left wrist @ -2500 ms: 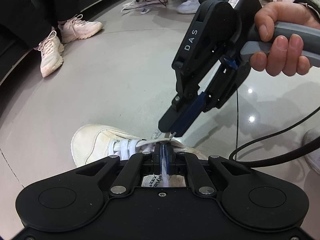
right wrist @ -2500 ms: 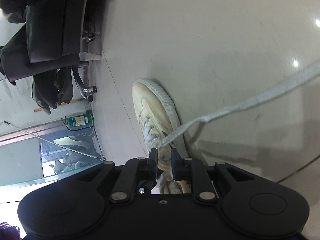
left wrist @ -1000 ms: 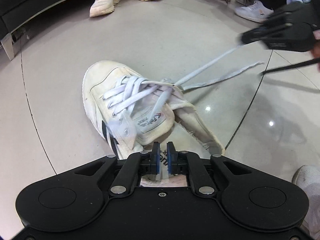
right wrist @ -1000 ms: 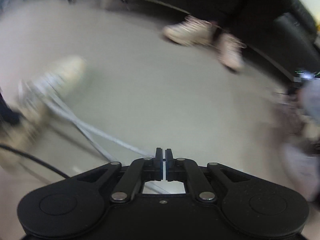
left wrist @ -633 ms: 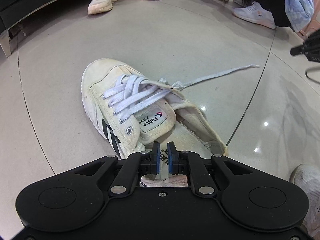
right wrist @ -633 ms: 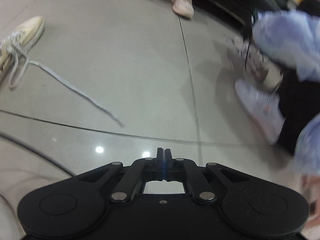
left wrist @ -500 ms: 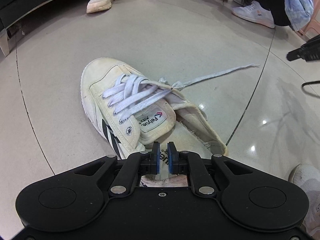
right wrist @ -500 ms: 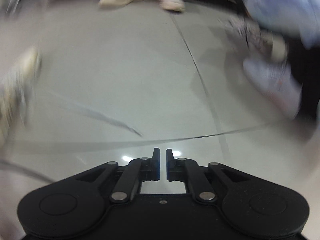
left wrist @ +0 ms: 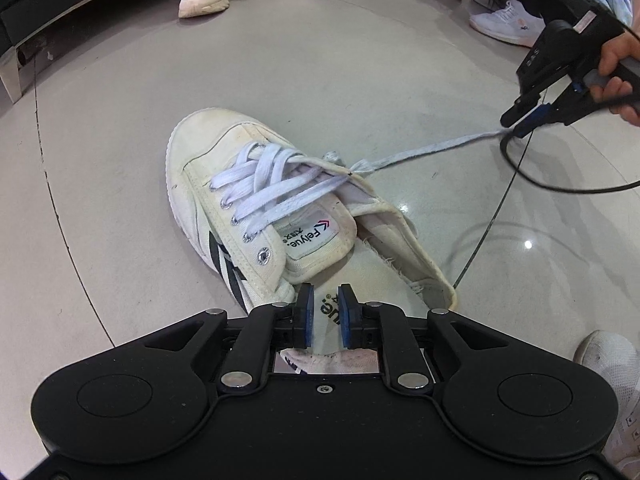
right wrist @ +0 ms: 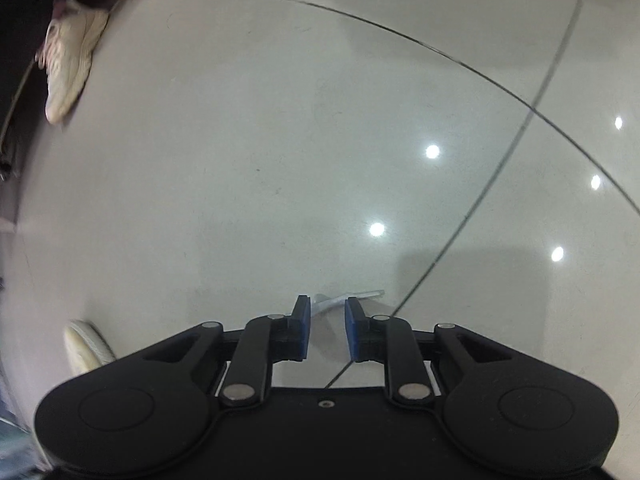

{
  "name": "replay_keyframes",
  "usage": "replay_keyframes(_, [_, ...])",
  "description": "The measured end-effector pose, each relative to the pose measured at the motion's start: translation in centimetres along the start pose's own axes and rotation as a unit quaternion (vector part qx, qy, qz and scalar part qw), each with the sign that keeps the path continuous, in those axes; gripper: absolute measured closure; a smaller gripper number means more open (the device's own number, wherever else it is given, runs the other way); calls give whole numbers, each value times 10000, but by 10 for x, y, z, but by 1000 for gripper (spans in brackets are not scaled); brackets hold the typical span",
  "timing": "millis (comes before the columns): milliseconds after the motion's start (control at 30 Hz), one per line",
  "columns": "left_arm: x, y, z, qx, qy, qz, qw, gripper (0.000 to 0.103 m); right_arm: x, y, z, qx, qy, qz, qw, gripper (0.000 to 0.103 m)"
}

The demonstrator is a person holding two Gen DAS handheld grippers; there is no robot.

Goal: Lace up shoes with both hands
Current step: 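Lift the lace end high above the sneaker with the right gripper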

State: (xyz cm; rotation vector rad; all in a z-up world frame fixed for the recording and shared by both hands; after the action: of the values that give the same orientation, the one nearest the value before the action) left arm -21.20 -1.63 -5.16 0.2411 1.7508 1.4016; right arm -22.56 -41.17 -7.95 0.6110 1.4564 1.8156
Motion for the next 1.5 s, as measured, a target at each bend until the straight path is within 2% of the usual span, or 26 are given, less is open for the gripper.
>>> replay_keyframes(33, [1,0,1,6,19,-6,10000,89,-1,-2,6,9,119,-51,9999,88])
replay_keyframes(100, [2,1,0,-3,7,0,10000,89,-3,-6,21,-124,1012,-139,9947,88])
replay_keyframes(200, [1,0,-1,-17,-24,16,10000,89,-11,-15,51,-187,1569,-341,9868,88])
replay_keyframes(333, [0,0,-1,-26,-55,54,10000,89,-18,-16,97,-364,2543,-804,9631,88])
replay_keyframes(400, [0,0,-2,-48,-66,89,9999,88,-26,-7,100,-331,2638,-964,9592,88])
replay_keyframes(533, [0,0,-4,-97,-50,68,9999,88,-30,-9,88,-185,2621,-1006,9596,87])
replay_keyframes(700, [0,0,-6,-139,-76,82,9998,87,-8,-17,104,-200,2996,-1085,9477,87])
replay_keyframes(733, [0,0,-6,-148,-83,93,9998,87,-6,-22,108,-152,3075,-1064,9455,87])
replay_keyframes(800, [0,1,-7,-164,-88,109,9998,86,-5,-26,109,171,2730,-1332,9526,86])
replay_keyframes(867, [0,2,-8,-188,-98,112,9997,86,-4,-29,112,275,2855,-1431,9472,86])
replay_keyframes(900, [1,3,-9,-200,-103,101,9997,85,-4,-31,114,297,2981,-1455,9429,90])
replay_keyframes(933, [1,3,-10,-212,-109,88,9997,85,-3,-30,116,296,3029,-1459,9413,102])
replay_keyframes(967, [2,3,-11,-217,-112,82,9997,85,-4,-30,114,244,2992,-1445,9429,102])
replay_keyframes(1067, [3,5,-10,-202,-120,71,9997,85,-14,-10,103,-507,2347,-1581,9578,102])
replay_keyframes(1100, [3,5,-9,-198,-119,69,9997,85,-17,3,105,-832,2202,-1683,9572,103])
replay_keyframes(1167, [5,4,-7,-169,-103,43,9998,85,-20,39,120,-1537,2051,-1948,9468,103])
replay_keyframes(1267, [4,3,-7,-139,-127,30,9998,85,-15,103,155,-2540,2244,-2337,9113,103])
replay_keyframes(1367, [3,3,-7,-137,-171,39,9998,85,-1,158,181,-3308,2497,-2612,8718,103])
replay_keyframes(1500, [2,3,-7,-117,-193,57,9997,85,21,194,196,-3951,2733,-2541,8394,103])
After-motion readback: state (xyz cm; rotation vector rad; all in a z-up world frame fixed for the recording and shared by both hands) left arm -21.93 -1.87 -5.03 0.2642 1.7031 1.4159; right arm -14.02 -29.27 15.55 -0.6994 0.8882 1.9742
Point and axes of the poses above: each gripper's, at about its wrist camera, not at the fingertips, and y roughly against the way its jaws point, z to its left, x to its underside, the point moved 5 cm from there along -y, roughly the way its jaws point, and after that the axes turned 5 degrees about -y, right-handed, at the moved point
